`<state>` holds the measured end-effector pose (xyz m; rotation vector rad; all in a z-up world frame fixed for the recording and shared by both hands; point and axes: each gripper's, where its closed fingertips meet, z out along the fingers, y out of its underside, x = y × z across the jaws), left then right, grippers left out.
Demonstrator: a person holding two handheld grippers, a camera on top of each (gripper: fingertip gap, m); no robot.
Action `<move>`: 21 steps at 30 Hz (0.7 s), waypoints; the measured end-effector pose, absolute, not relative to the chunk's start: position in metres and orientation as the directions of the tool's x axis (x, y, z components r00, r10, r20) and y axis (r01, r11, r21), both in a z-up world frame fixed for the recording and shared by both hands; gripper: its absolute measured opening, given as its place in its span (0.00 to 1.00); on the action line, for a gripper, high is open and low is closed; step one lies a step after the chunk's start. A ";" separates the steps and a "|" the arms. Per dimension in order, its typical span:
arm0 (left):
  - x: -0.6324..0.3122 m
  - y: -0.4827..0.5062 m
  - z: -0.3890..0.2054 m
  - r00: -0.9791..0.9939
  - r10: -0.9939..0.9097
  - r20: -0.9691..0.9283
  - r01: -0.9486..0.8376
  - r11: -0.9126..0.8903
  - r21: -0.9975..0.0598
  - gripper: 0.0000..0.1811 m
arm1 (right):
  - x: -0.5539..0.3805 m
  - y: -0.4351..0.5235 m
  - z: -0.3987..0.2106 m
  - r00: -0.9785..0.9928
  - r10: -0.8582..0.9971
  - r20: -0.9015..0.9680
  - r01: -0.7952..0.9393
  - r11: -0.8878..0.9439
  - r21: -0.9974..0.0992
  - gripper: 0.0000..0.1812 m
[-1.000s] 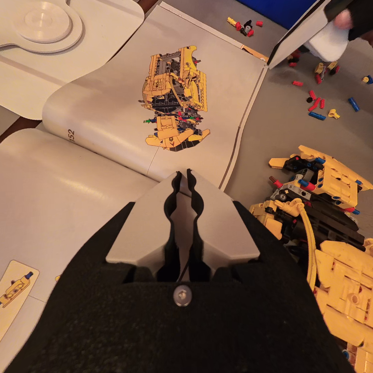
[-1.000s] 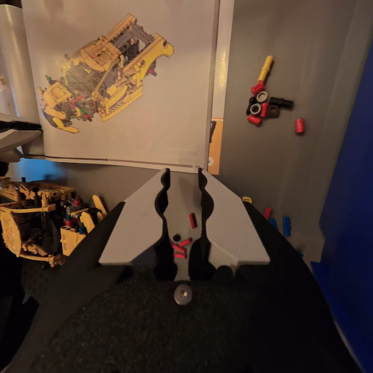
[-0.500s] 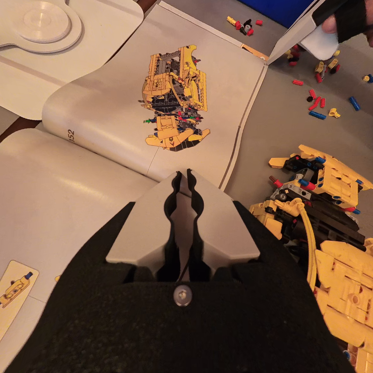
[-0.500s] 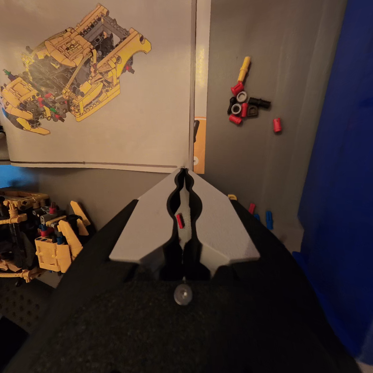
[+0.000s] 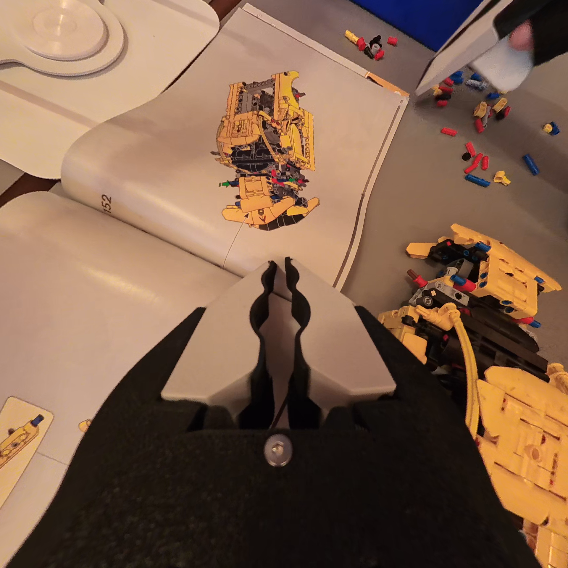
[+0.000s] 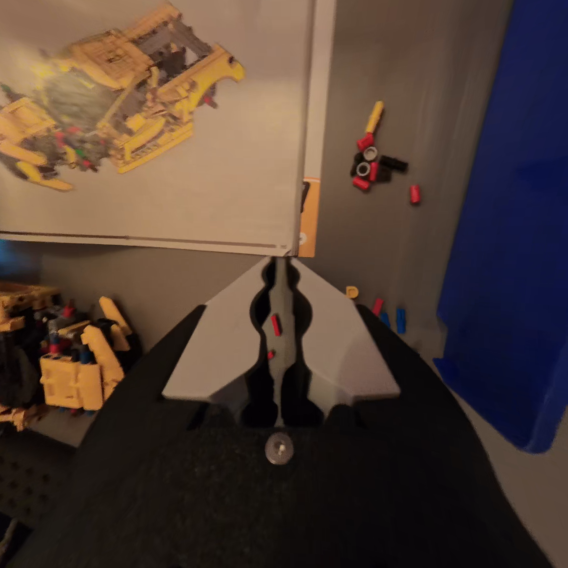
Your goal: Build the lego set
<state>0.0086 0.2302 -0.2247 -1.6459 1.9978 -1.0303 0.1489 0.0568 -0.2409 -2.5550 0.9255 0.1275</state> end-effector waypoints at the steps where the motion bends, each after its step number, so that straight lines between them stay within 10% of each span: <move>1: 0.009 0.230 -0.225 -0.261 -0.950 0.174 -0.692 0.059 -0.719 0.03 | 0.151 0.057 -0.243 0.759 -0.609 -0.229 -0.648 -0.677 -0.349 0.11; 21: 0.009 0.230 -0.225 -0.261 -0.950 0.171 -0.691 0.061 -0.720 0.03 | 0.149 0.060 -0.250 0.746 -0.623 -0.236 -0.665 -0.676 -0.317 0.03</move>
